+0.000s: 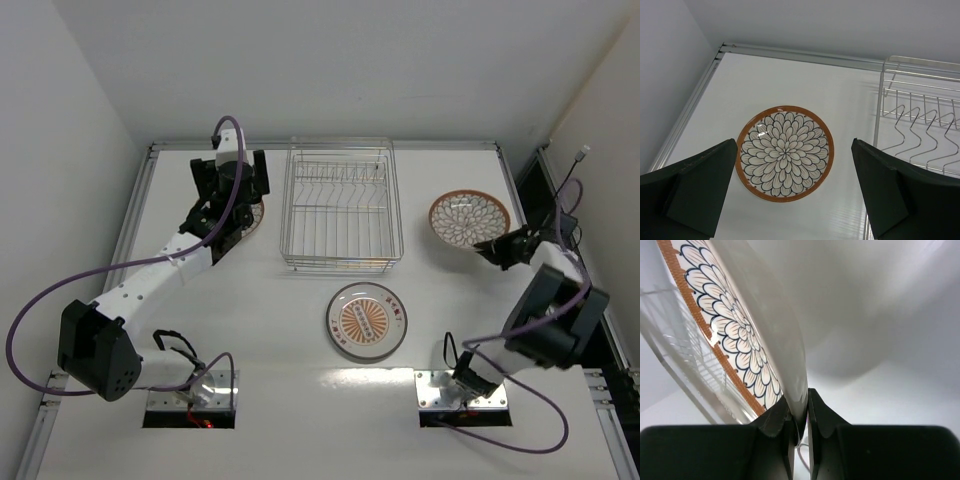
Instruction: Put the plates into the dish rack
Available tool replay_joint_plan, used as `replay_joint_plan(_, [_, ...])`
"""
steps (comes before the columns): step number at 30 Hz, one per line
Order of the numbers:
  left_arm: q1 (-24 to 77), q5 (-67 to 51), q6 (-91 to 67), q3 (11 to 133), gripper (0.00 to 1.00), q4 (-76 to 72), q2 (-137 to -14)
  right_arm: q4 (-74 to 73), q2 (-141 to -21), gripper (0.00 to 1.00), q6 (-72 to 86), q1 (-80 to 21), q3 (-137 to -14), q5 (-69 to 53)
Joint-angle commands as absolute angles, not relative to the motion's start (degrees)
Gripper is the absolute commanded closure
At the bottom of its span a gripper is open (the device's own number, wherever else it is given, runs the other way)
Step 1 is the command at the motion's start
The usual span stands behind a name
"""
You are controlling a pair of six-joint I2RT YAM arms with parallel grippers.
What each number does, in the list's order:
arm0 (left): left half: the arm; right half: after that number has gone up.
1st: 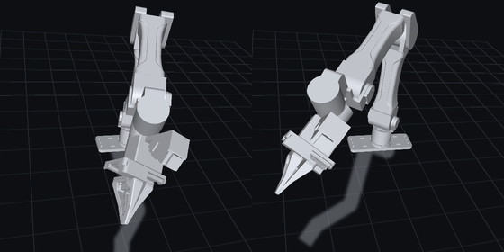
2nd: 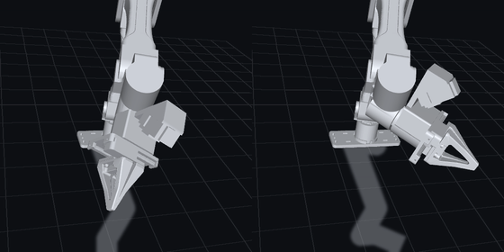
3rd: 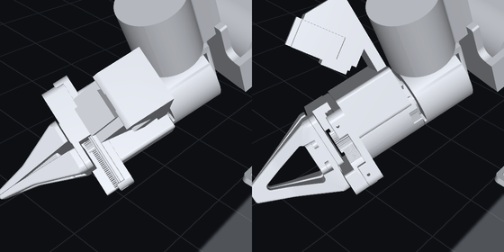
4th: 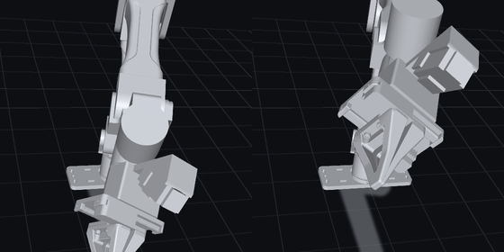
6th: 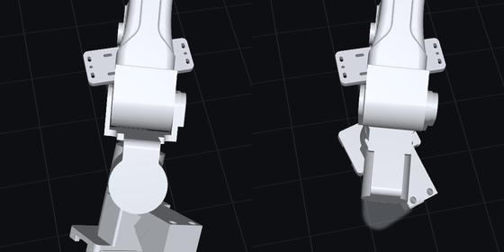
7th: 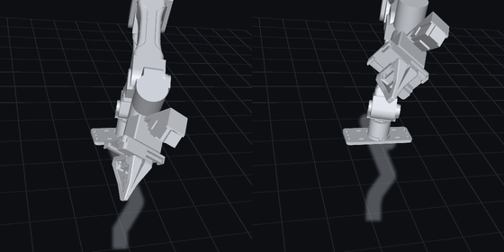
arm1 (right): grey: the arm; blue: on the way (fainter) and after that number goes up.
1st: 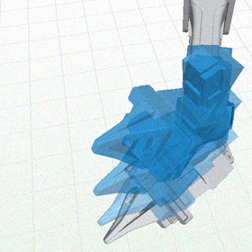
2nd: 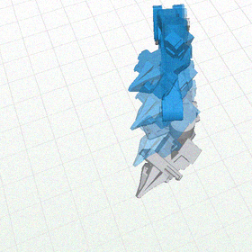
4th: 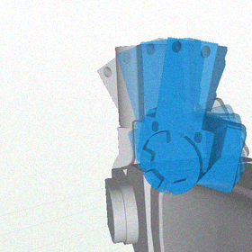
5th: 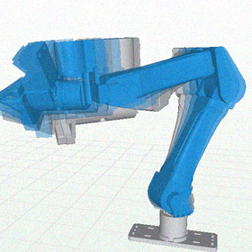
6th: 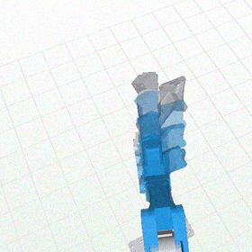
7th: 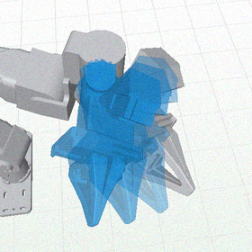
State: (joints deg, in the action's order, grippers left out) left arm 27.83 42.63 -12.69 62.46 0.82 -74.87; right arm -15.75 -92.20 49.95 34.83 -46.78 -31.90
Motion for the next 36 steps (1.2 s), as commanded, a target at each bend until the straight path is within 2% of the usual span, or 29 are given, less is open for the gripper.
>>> replay_joint_plan(1, [28.0, 44.6, -13.5, 64.1, 0.0, -0.9, -72.9, -13.4, -76.8, 1.0, 50.5, 32.4, -48.4, -27.7])
replay_joint_plan(4, [28.0, 45.8, -14.1, 64.1, 0.0, -0.9, -72.9, -14.6, -67.8, 1.0, 50.5, 28.9, -48.4, -17.3])
replay_joint_plan(7, [28.0, 45.8, -14.1, 64.1, 0.0, -0.9, -72.9, -18.2, -63.4, 1.0, 50.5, 22.5, -53.5, -0.7])
replay_joint_plan(9, [28.0, 46.3, -14.1, 64.1, 0.0, -0.9, -72.9, -21.5, -63.4, 1.0, 49.7, 16.5, -59.0, 5.8])
replay_joint_plan(14, [28.0, 46.3, -14.1, 64.1, 0.0, -0.9, -72.9, -27.8, -71.7, 1.0, 45.9, 2.1, -72.8, 21.2])
replay_joint_plan(23, [28.6, 47.9, -13.5, 64.1, 0.0, -0.9, -73.5, -31.9, -88.2, 1.0, 42.9, -16.8, -88.8, 46.8])
replay_joint_plan(27, [28.6, 47.9, -13.5, 64.1, 0.0, -0.9, -73.5, -33.2, -94.6, 1.0, 41.7, -19.9, -92.7, 53.8])
replay_joint_plan(36, [28.6, 48.4, -13.0, 64.1, 0.0, -0.9, -74.0, -34.2, -107.6, 1.0, 38.3, -23.5, -103.9, 60.3])
